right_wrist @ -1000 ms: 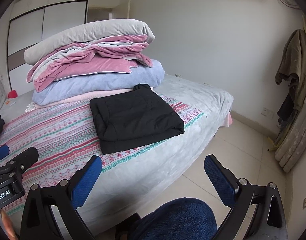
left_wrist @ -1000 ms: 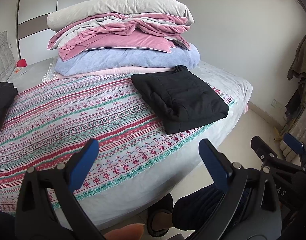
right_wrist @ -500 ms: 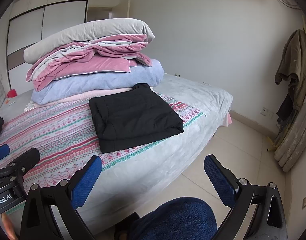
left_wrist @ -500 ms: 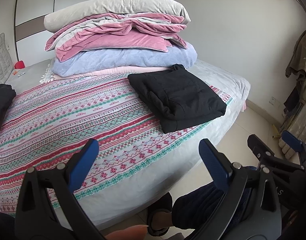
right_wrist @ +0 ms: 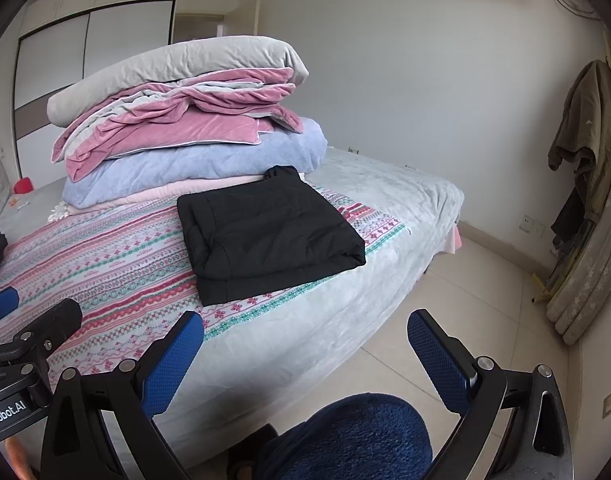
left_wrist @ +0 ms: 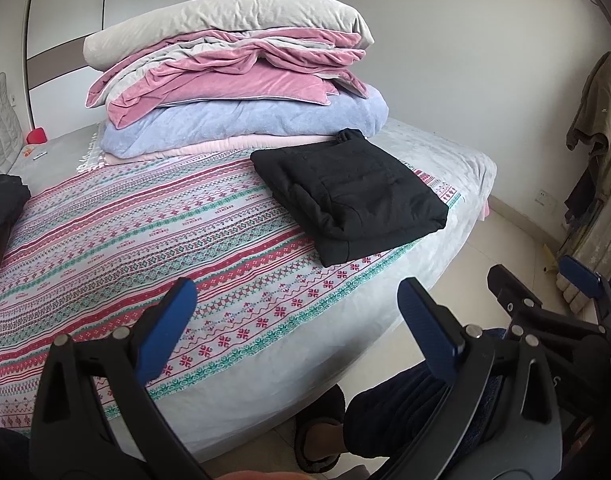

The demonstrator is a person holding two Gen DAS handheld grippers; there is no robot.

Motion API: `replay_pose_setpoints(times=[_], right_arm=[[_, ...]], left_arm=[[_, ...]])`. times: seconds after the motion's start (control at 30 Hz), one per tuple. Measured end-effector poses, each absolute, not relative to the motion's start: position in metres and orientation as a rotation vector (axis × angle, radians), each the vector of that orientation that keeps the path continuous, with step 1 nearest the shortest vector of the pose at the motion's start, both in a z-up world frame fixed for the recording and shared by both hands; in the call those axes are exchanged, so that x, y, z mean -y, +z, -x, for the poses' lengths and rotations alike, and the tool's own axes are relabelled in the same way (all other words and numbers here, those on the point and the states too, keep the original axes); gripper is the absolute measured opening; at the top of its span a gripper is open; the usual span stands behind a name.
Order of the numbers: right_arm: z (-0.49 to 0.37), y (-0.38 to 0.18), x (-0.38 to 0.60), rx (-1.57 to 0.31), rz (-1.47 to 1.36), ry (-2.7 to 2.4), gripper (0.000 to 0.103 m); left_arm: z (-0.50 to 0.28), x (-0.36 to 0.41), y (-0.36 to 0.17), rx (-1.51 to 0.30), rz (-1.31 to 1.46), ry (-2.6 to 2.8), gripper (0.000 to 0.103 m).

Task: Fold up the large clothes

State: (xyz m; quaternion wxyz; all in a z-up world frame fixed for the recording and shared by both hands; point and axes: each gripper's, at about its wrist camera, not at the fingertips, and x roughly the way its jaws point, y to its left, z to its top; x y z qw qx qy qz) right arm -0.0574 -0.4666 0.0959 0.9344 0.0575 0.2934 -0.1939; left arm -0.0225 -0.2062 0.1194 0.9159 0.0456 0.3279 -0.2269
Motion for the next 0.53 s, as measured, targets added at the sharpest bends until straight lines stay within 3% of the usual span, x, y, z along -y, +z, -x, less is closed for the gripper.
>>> replay_pose_setpoints(times=[0.53], right_arm=[[0.0582,0.0948,0.4688,-0.602,-0.115,-0.397,0.103]], left_arm=[[0.0232,0.2096,0.1181,-0.674,-0.098,-0.468,0.101]])
